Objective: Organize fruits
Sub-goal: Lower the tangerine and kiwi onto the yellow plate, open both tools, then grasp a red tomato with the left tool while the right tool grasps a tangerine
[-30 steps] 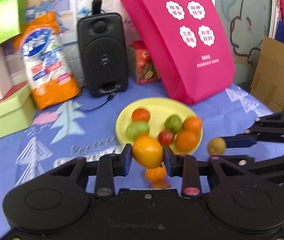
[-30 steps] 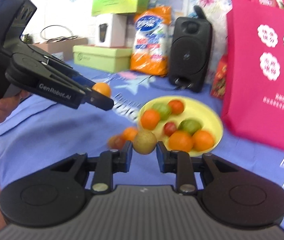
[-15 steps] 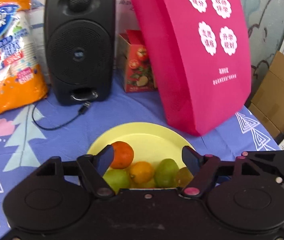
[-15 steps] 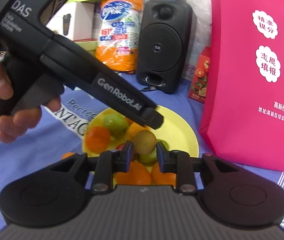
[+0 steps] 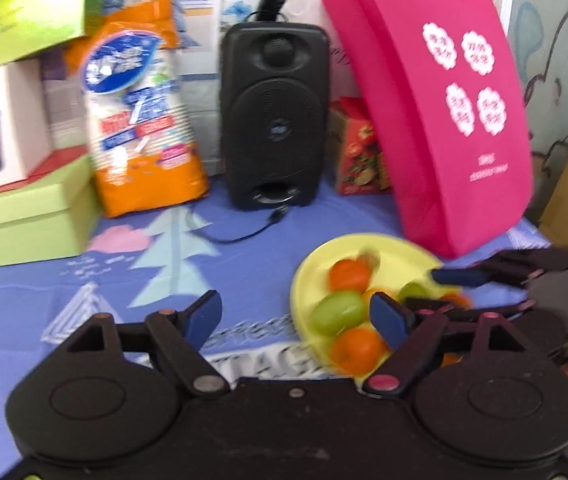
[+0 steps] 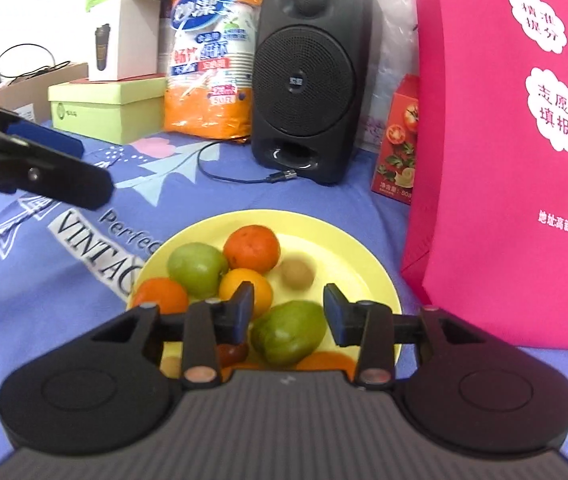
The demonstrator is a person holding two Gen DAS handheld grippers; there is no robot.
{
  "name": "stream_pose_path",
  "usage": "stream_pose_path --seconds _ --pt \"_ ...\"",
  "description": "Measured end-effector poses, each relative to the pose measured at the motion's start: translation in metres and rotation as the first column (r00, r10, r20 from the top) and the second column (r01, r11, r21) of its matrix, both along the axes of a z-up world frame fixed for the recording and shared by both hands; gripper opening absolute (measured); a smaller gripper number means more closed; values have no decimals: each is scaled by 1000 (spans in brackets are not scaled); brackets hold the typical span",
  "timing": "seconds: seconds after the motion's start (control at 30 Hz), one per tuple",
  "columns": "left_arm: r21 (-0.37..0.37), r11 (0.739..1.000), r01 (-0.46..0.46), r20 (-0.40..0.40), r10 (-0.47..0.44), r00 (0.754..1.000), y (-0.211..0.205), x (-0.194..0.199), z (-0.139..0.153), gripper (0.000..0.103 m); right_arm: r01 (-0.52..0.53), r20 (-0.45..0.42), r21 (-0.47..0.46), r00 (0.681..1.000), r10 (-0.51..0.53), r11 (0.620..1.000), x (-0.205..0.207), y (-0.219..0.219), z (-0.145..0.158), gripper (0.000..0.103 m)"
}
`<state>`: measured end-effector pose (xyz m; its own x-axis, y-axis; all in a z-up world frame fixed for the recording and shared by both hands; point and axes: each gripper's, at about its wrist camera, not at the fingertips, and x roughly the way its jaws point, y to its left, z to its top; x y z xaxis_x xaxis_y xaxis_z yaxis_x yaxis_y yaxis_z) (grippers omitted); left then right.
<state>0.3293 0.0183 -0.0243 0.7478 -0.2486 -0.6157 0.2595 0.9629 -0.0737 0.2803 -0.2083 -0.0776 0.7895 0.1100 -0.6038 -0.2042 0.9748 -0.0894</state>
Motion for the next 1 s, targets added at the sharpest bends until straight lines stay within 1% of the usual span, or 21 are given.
stream_pose_path --seconds 0.13,0.23,0.33,0.43,0.53,0.63,0.67,0.73,0.83,0.87,0.9,0.93,0.97,1.0 --pt "67 998 4 2 -4 1000 4 -23 -16 82 -3 14 24 1000 3 1000 -30 -2 4 38" --pt "77 997 20 -5 -19 1000 2 -41 -32 82 -26 20 48 999 25 999 -55 -1 6 38" --pt "91 994 54 15 -56 998 -7 -64 -44 82 -51 15 95 999 50 994 -79 2 6 39" --pt "144 985 92 38 -99 994 -21 -80 -57 82 -48 11 146 999 47 988 -99 5 3 40" --pt "198 974 111 61 -125 990 -38 -89 -67 82 -40 1 162 999 41 986 -113 9 -2 42" --pt "228 967 116 77 -136 988 -48 -91 -75 81 -42 -9 165 999 44 985 -120 12 -5 42" --pt "229 966 118 74 -138 988 -51 -89 -77 80 -43 -11 165 999 45 985 -122 13 -5 42" --pt "219 967 131 55 -147 988 -54 -85 -79 74 -42 -13 162 999 44 986 -125 13 -6 45" --pt "188 972 142 38 -152 988 -56 -79 -84 69 -46 -19 158 999 50 986 -125 14 -6 46" --pt "171 974 148 31 -155 987 -55 -76 -84 63 -51 -19 158 998 55 986 -123 16 -5 46" --pt "149 976 157 23 -162 986 -54 -75 -84 50 -60 -20 156 998 64 986 -121 17 -5 46" --pt "129 977 170 18 -174 985 -52 -75 -84 41 -70 -22 152 997 75 986 -118 20 -5 46" --pt "118 975 188 16 -192 981 -51 -75 -84 29 -82 -25 148 996 87 986 -114 23 -5 46" --pt "112 973 202 13 -204 979 -50 -75 -84 29 -92 -27 145 995 97 985 -111 26 -5 46"
